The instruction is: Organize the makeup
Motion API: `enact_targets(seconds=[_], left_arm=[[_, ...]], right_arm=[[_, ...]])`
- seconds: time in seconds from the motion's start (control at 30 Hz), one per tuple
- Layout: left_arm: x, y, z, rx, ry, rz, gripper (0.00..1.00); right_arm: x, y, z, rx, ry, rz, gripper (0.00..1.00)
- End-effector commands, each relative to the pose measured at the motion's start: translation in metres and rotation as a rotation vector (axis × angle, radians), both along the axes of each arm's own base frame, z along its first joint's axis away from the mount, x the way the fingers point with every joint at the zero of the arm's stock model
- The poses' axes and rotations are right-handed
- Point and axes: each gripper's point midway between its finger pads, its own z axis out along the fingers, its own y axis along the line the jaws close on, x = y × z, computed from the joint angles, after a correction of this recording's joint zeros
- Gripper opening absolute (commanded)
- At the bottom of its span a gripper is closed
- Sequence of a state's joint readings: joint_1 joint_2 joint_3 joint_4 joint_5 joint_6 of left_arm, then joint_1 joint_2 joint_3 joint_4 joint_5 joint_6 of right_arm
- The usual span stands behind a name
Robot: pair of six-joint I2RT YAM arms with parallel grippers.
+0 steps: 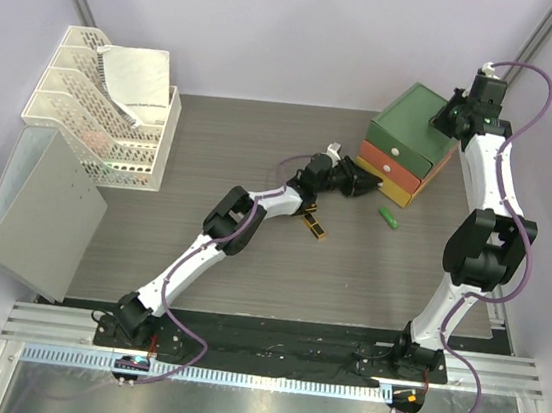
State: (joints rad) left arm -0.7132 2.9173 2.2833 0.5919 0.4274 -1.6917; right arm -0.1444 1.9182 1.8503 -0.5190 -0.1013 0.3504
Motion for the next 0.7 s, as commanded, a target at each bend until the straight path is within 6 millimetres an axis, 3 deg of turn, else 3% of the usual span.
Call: enact_targets(seconds=[0.0,0.03,0.07,0.2,0.23,0.27,0.3,0.33,0.4,0.47,0.5,0.53,0.67], left_arm=[[0.005,0.01,0.021,-0.043,-0.05,0.025,0.09],[0.004,0.012,0.039,-0.059,-0.079,0.019,0.09],[0.001,0.018,0.028,-0.038,-0.063,0.018,0.09],[-0.015,0.029,0.041,-0.043,-0.095,-0.001,0.08],[-0.022,0.033,0.029,-0.025,-0.071,-0.01,0.08],[-0.026,0.034,0.042,-0.038,-0.089,-0.019,0.08],[-0.032,0.036,0.043,-0.037,-0.095,-0.037,0.08],[-0.04,0.041,0.031,-0.015,-0.073,-0.044,0.08],[-0.049,0.047,0.041,-0.018,-0.089,-0.061,0.08],[-0.062,0.056,0.025,0.015,-0.06,-0.073,0.08],[-0.068,0.058,0.036,0.005,-0.074,-0.083,0.08],[-0.077,0.065,0.02,0.028,-0.042,-0.086,0.08],[-0.088,0.077,0.019,0.035,-0.032,-0.095,0.07]], right_arm=[[-0.053,0.001,-0.111,0.017,0.4,0.003,0.01],[-0.053,0.0,-0.111,0.018,0.401,0.001,0.01],[-0.053,0.001,-0.111,0.019,0.401,0.002,0.01],[-0.054,0.002,-0.115,0.027,0.41,0.004,0.01],[-0.054,0.003,-0.115,0.03,0.411,0.008,0.01],[-0.054,0.003,-0.115,0.028,0.411,0.008,0.01],[-0.055,0.003,-0.116,0.03,0.412,0.008,0.01],[-0.055,0.003,-0.116,0.031,0.412,0.011,0.01],[-0.055,0.004,-0.116,0.034,0.413,0.009,0.01],[-0.055,0.004,-0.116,0.036,0.412,0.009,0.01],[-0.056,0.004,-0.118,0.037,0.418,0.007,0.01],[-0.056,0.004,-0.117,0.039,0.416,0.009,0.01],[-0.057,0.005,-0.119,0.044,0.42,0.009,0.01]])
